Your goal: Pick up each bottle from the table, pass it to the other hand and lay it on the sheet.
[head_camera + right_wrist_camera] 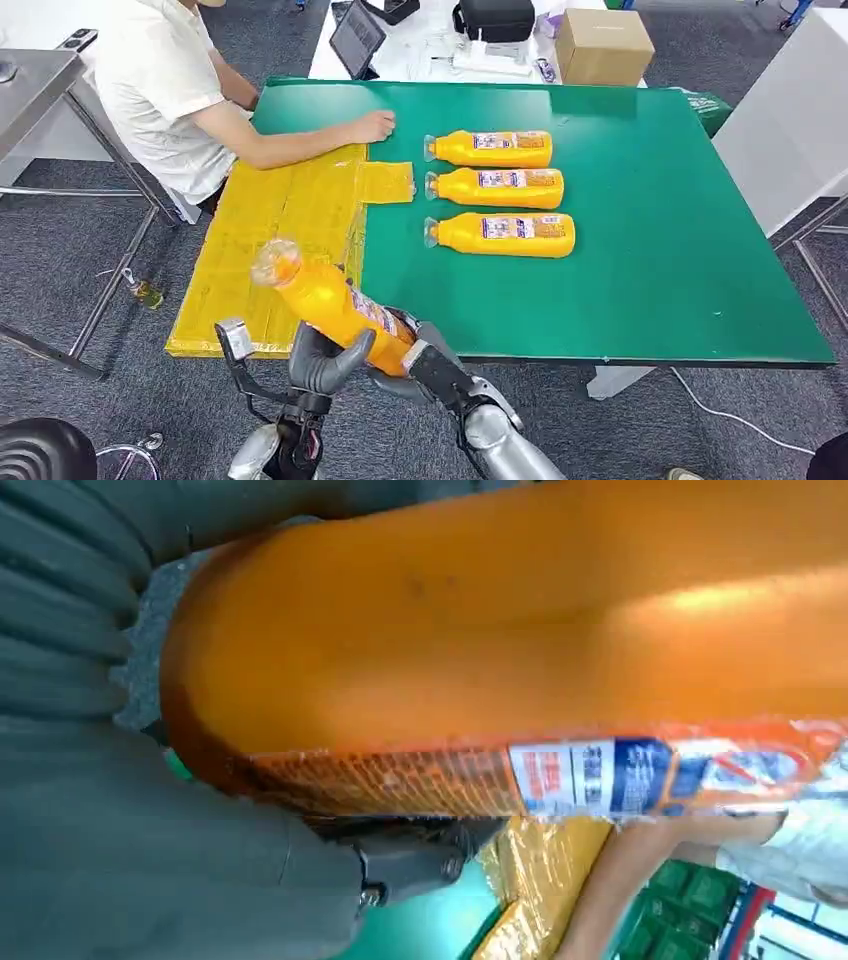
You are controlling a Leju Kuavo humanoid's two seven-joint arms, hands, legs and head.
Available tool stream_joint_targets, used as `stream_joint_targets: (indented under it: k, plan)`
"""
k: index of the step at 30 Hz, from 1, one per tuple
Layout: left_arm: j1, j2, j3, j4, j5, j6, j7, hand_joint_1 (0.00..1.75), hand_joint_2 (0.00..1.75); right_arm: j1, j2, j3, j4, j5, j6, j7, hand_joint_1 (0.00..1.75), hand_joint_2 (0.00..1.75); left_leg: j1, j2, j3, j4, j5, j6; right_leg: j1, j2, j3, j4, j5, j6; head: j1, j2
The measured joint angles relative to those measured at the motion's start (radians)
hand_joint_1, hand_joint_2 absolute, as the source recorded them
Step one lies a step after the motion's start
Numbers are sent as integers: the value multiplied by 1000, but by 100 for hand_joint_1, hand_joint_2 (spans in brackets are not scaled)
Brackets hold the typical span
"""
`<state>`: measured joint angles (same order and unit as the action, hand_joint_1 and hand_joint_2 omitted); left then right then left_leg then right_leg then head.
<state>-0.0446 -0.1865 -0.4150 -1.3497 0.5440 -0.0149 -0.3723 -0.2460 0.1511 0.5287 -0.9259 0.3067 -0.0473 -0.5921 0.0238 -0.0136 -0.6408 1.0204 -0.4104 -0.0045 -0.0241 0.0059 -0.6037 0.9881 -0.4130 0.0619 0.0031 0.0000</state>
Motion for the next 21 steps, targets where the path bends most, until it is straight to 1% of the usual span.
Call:
stream_joint_targets:
  k: [3,8,9,10,11,12,18,19,21]
  plan:
    - [-3,1,4,1,11,-17,5,0,175,-24,0,26,15,27,-22,0,175,175,0,0,0,0,0,0,0,0,0,0,0,0,0,0]
    - [-10,3,7,2,13,-20,6,0,175,-46,-1,45,30,33,-26,0,175,175,0,0,0,0,0,0,0,0,-1,0,0,0,0,0]
    - [-11,3,7,2,13,-20,6,0,175,-47,-1,47,32,33,-26,0,164,175,0,0,0,0,0,0,0,0,-1,0,0,0,0,0]
    - [-11,3,7,3,13,-20,5,145,175,-49,-1,48,34,33,-26,0,126,175,0,1,0,0,0,0,0,0,-1,0,0,0,0,0]
    - [-11,3,7,4,13,-21,-1,175,175,-51,-1,50,35,32,-26,0,52,175,0,1,0,0,0,0,0,0,-1,0,0,0,0,0]
    - [-12,3,8,6,10,-25,-10,175,175,-54,-1,53,37,31,-25,0,37,175,0,1,0,0,0,0,0,0,-1,0,0,0,0,0]
    - [-16,7,13,6,0,-112,-45,175,175,-65,-1,81,49,21,5,5,37,175,0,1,0,0,0,0,0,0,-1,0,0,0,-1,0]
    - [-16,8,13,6,0,-115,-45,175,175,-65,-1,83,51,19,6,5,0,175,0,1,0,0,0,0,0,0,-1,0,0,0,0,0]
    - [-16,11,13,6,0,-116,-45,175,175,-65,-1,86,54,18,6,5,0,175,0,1,0,0,0,0,0,0,-1,0,0,0,0,0]
